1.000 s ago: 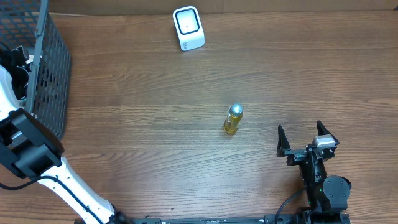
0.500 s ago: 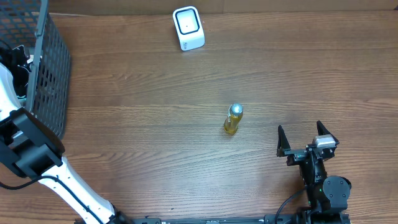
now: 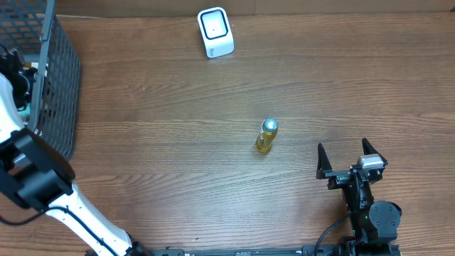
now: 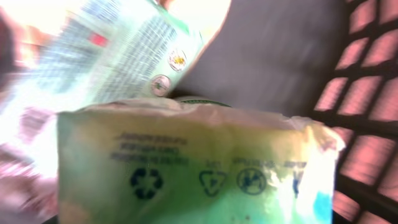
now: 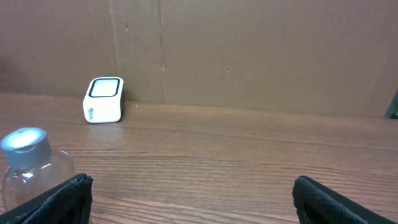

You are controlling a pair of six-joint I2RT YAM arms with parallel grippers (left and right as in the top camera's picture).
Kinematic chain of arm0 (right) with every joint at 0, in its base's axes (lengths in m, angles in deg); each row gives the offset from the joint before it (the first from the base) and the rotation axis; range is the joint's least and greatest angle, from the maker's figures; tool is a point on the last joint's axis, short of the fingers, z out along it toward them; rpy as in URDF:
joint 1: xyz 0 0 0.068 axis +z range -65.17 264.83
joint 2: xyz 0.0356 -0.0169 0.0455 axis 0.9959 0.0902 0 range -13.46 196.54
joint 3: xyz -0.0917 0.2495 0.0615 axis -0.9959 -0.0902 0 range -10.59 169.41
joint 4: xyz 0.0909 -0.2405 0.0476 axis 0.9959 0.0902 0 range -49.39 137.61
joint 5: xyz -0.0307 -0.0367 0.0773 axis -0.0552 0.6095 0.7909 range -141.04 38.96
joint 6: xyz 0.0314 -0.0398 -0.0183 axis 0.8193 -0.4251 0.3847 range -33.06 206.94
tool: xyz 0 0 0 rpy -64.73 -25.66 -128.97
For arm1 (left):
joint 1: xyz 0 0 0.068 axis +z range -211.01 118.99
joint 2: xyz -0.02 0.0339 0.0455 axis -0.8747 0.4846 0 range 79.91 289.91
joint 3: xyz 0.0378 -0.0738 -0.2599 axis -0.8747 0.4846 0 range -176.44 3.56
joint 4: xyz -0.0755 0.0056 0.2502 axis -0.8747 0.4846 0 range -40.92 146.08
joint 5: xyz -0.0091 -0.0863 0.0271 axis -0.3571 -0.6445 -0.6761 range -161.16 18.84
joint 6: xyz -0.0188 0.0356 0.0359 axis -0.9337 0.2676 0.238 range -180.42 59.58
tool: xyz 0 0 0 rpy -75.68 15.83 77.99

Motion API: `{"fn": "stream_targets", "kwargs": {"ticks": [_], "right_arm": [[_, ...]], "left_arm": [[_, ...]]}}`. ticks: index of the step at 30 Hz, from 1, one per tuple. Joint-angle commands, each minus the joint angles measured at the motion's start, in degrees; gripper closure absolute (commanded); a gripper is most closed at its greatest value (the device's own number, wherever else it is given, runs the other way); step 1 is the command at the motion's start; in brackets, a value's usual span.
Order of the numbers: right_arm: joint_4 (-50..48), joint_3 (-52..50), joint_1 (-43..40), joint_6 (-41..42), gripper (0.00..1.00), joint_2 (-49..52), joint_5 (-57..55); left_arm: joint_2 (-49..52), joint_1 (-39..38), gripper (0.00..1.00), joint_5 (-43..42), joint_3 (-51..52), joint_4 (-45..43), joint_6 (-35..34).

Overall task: Scan the item barcode
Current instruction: 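Close the left gripper on the green tissue pack and lift it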

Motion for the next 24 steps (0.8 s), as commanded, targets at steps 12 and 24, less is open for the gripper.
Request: {"fn": "stream_targets", "kwargs": {"ticks": [12, 24], "right_arm": [[-0.13, -0.59, -0.11, -0.02, 0.00, -0.46, -0.48], [-0.13, -0.59, -0.11, -0.02, 0.00, -0.46, -0.48]], "left_arm": [[-32.33, -3.43, 0.49, -2.12, -1.07, -1.75, -10.80], [-41.09, -22.16, 0.49, -1.99, -0.94, 12.59, -9.88]]}}
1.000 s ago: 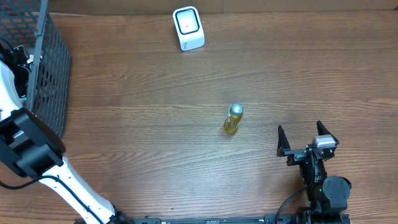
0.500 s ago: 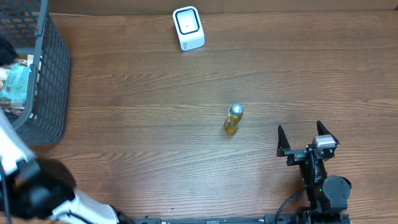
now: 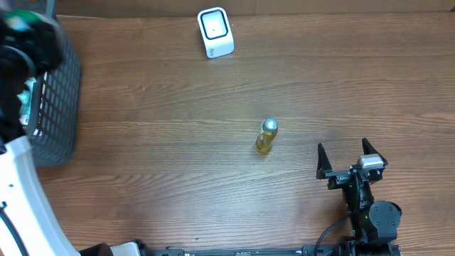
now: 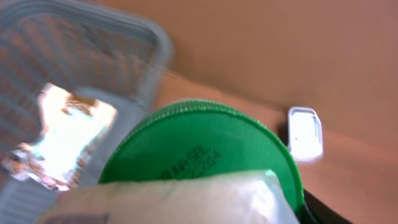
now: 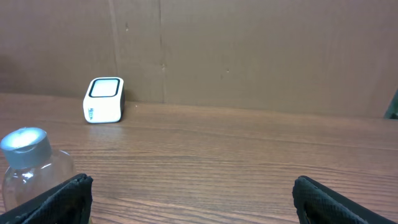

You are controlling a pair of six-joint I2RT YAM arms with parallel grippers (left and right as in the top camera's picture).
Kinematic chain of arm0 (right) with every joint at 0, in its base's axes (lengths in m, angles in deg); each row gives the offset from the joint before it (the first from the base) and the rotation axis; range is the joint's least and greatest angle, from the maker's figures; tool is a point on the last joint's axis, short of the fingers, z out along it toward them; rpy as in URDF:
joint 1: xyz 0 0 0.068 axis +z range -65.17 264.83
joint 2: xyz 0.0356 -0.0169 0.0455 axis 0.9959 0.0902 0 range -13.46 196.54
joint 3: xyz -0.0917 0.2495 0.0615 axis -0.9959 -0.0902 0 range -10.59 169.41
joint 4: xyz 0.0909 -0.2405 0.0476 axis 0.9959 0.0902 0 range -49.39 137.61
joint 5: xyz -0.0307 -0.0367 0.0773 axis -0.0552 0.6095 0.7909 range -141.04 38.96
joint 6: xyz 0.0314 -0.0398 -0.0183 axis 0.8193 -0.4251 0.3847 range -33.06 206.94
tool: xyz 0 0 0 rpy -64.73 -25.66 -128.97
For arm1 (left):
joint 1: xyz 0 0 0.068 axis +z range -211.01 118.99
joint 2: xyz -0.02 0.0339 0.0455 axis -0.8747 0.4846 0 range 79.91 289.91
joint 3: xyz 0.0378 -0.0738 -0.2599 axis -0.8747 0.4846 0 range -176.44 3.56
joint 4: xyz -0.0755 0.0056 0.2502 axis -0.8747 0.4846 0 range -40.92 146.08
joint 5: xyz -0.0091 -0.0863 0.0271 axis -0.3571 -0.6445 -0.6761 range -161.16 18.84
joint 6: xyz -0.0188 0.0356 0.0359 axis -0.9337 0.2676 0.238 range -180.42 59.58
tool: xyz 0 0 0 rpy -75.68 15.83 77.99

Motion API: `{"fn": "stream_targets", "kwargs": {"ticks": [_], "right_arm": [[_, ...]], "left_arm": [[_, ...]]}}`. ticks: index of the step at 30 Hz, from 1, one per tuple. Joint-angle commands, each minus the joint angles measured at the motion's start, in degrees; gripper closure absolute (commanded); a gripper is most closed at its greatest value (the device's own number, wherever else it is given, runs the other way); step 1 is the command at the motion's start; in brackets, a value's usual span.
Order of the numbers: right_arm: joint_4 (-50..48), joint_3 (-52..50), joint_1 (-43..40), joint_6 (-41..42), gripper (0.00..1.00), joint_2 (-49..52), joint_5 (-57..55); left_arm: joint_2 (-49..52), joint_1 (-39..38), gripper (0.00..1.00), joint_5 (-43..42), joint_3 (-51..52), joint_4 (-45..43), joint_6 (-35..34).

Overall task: Scan the item barcode
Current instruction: 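Close the left gripper on the green tissue pack and lift it, then carry the tissue pack with the left gripper beside the bottle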

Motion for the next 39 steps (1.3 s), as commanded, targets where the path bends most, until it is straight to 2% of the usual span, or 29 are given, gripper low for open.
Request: {"fn": "stream_targets", "kwargs": {"ticks": [1, 4, 9, 14, 22, 29, 35, 39], "right_arm": [[-0.15, -0.59, -0.11, -0.07, 0.00, -0.46, -0.46], [-0.15, -0.59, -0.11, -0.07, 0.00, -0.46, -0.46], [-0.15, -0.59, -0.11, -0.07, 0.00, -0.46, -0.46], [-0.15, -0.59, -0.11, -0.07, 0.00, -0.46, -0.46], [-0.15, -0.59, -0.11, -0.07, 0.00, -0.46, -0.46], [-0.15, -0.59, -0.11, -0.07, 0.00, -0.46, -0.46], [-0.15, -0.59, -0.11, -0.07, 0.00, -0.46, -0.46], [-0.15, -0.59, -0.11, -0.07, 0.00, -0.46, -0.46]], "left_arm": [[0.33, -5.44, 0.48, -0.50, -0.55, 5.05, 0.31], [1.77, -10.43, 0.48, -0.57, 1.53, 10.10, 0.31], [2.84, -18.01, 0.48, -0.63, 11.06, 10.16, 0.90], [2.93, -25.55, 0.49, -0.63, 24.79, 4.83, 0.59], [2.99, -35.63, 0.51, -0.52, 43.52, -7.48, -4.66], [3.28, -42.75, 0.52, 7.28, 49.37, -12.17, -10.32], [5.53, -49.13, 0.50, 13.97, 49.92, -15.61, -12.90], [8.55, -51.41, 0.51, 14.62, 49.92, -18.08, -14.40]]}}
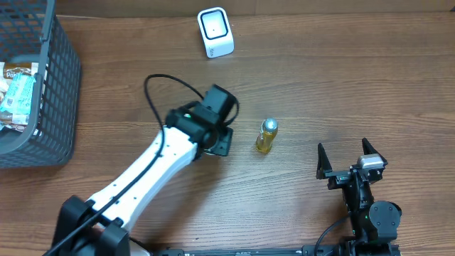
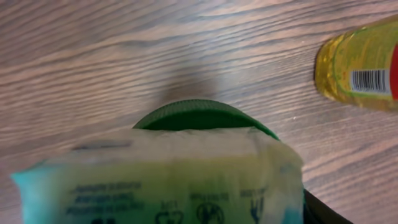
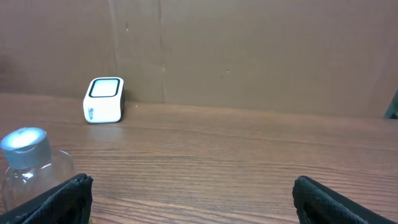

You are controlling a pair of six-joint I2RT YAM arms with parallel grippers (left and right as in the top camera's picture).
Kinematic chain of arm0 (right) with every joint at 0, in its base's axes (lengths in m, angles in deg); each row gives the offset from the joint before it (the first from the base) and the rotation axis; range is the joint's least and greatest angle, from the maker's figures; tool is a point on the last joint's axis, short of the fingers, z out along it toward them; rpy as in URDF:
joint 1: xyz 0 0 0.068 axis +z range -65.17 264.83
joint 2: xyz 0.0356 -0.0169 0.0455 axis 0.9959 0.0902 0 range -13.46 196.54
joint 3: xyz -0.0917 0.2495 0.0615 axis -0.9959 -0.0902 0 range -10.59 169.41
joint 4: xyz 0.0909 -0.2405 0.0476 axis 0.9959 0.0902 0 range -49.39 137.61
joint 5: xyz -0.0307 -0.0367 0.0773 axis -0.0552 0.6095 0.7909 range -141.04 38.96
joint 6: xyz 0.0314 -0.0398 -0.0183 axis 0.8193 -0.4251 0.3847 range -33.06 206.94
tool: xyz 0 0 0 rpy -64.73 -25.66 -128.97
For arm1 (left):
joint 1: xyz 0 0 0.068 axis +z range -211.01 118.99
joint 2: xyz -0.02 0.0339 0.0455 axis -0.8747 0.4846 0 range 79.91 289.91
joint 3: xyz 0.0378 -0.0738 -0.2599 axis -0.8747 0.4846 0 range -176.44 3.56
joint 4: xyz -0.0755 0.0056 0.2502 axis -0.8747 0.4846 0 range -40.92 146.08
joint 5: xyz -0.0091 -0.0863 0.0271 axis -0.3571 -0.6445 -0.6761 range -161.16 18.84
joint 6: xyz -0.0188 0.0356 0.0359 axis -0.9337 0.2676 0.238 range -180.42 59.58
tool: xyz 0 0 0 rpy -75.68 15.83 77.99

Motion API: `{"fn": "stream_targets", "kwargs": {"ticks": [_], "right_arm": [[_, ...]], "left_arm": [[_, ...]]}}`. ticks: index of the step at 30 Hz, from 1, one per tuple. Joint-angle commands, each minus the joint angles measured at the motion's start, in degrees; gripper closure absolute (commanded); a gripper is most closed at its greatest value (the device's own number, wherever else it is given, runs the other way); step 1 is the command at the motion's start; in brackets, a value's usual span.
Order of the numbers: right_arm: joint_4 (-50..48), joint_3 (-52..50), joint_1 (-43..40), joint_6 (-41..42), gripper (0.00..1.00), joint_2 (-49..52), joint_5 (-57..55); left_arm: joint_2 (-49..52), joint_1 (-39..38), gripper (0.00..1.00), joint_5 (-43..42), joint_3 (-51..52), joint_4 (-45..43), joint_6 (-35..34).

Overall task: Scan the item barcode
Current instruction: 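Carry the tissue pack with the left gripper beside the bottle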

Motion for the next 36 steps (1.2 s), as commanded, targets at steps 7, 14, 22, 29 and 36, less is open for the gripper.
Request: {"fn": "stream_targets", "kwargs": {"ticks": [7, 14, 22, 29, 36], "right_arm": [[-0.15, -0.59, -0.11, -0.04, 0.00, -0.46, -0.46], [-0.15, -0.59, -0.11, -0.04, 0.00, -0.46, -0.46], [-0.15, -0.59, -0.11, -0.04, 0.00, -0.46, -0.46], [-0.15, -0.59, -0.11, -0.04, 0.00, -0.46, -0.46], [-0.15, -0.59, -0.11, -0.04, 0.00, -0.46, -0.46]], "left_arm": [[7.58, -1.05, 0.52, 3.39, 0.20, -4.22, -11.23], [8.35, -1.16, 0.50, 2.69, 0.17, -7.28, -12.11], [8.35, -1.16, 0.47, 2.69, 0.20, -7.91, -12.13], [8.35, -1.16, 0.48, -0.22, 0.20, -8.81, -12.11], [8.35, -1.18, 0.48, -2.23, 0.20, -9.70, -12.15]]}}
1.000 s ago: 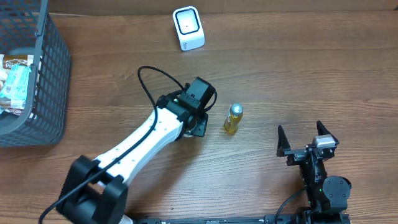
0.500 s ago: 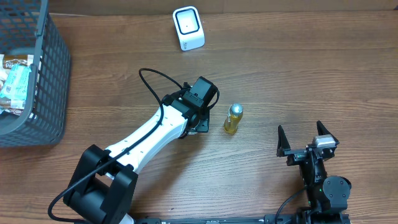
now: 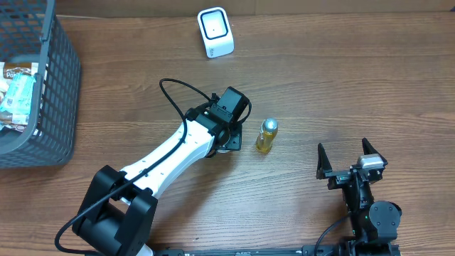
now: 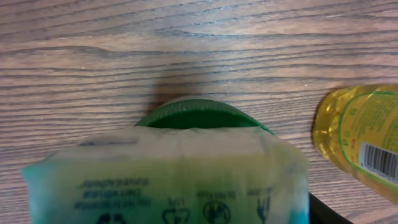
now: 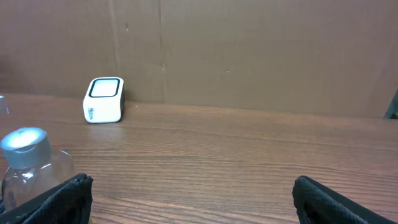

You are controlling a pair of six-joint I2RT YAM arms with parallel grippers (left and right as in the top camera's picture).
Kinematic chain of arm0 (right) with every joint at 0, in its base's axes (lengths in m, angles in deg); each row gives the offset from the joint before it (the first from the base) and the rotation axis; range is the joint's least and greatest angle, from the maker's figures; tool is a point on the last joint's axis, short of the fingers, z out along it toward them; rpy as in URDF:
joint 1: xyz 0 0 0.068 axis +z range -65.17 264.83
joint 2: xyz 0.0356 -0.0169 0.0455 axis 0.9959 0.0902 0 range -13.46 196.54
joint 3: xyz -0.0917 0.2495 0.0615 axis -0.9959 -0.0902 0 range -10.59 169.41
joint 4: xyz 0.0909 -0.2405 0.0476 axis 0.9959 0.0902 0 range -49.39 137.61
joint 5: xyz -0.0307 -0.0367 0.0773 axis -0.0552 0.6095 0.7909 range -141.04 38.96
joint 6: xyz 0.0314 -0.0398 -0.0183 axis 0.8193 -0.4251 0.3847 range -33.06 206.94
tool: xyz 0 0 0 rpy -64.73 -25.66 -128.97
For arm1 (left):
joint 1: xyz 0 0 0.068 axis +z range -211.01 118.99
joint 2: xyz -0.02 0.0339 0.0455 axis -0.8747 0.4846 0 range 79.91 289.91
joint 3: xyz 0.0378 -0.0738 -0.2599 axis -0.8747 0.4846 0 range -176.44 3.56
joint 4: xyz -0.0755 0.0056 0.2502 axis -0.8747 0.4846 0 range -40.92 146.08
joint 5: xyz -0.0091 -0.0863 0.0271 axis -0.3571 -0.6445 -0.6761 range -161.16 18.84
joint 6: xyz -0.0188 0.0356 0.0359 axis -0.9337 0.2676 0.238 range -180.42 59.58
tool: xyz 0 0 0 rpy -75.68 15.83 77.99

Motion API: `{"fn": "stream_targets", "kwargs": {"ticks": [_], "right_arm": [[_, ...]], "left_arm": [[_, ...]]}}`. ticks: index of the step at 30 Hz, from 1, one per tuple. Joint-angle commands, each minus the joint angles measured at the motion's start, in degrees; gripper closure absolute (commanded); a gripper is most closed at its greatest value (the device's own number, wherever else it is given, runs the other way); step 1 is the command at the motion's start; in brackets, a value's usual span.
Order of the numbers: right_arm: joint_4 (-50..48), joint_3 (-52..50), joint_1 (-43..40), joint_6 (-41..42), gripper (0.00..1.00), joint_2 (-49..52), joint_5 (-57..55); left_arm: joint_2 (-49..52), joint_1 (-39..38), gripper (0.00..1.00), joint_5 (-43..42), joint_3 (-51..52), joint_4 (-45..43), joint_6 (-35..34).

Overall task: Scan the item barcode
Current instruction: 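Carry the tissue pack with the left gripper beside the bottle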

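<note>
My left gripper [image 3: 229,134] hangs low over the table just left of a small yellow bottle [image 3: 266,136] with a silver cap. It is shut on a pale green pack [image 4: 168,177] with a round green lid [image 4: 199,115]; the pack fills the left wrist view and hides the fingers. The yellow bottle [image 4: 360,140] shows part of a barcode label at that view's right edge. The white scanner [image 3: 215,32] stands at the table's far edge. My right gripper [image 3: 351,161] rests open at the near right, with nothing between its fingers.
A dark mesh basket [image 3: 60,92] holding more packets stands at the far left. A cardboard wall [image 5: 249,50] backs the table behind the scanner [image 5: 104,99]. The bottle [image 5: 25,168] stands close to the right gripper's left finger.
My left gripper with the pack has moved a little to the right and away, closer to the yellow bottle. The bottle, the scanner and the right arm have not moved.
My left gripper was down in the basket against the pale green pack. Then it held the pack by the basket rim. Later it was at the table's middle with the pack, left of the bottle, and now stands closer beside it.
</note>
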Motion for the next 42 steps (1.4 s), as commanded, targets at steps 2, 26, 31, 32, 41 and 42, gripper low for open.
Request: {"fn": "stream_targets", "kwargs": {"ticks": [2, 26, 31, 32, 41, 42], "right_arm": [[-0.17, -0.59, -0.11, -0.04, 0.00, -0.46, -0.48], [-0.17, -0.59, -0.11, -0.04, 0.00, -0.46, -0.48], [-0.17, -0.59, -0.11, -0.04, 0.00, -0.46, -0.48], [-0.17, -0.59, -0.11, -0.04, 0.00, -0.46, -0.48], [-0.17, -0.59, -0.11, -0.04, 0.00, -0.46, -0.48], [-0.17, -0.59, -0.11, -0.04, 0.00, -0.46, -0.48]], "left_arm": [[-0.31, 0.09, 0.48, -1.49, -0.17, -0.48, -0.94], [-0.31, -1.09, 0.47, -2.60, -0.17, -0.50, -2.21], [-0.31, -1.42, 0.45, -2.58, -0.17, -0.46, -2.19], [-0.31, -1.46, 0.45, -2.58, -0.17, -0.48, -2.21], [-0.31, -1.62, 0.44, -3.13, -0.17, 0.57, -2.21], [-0.26, -1.79, 0.44, -3.19, -0.17, 0.85, -2.21]]}}
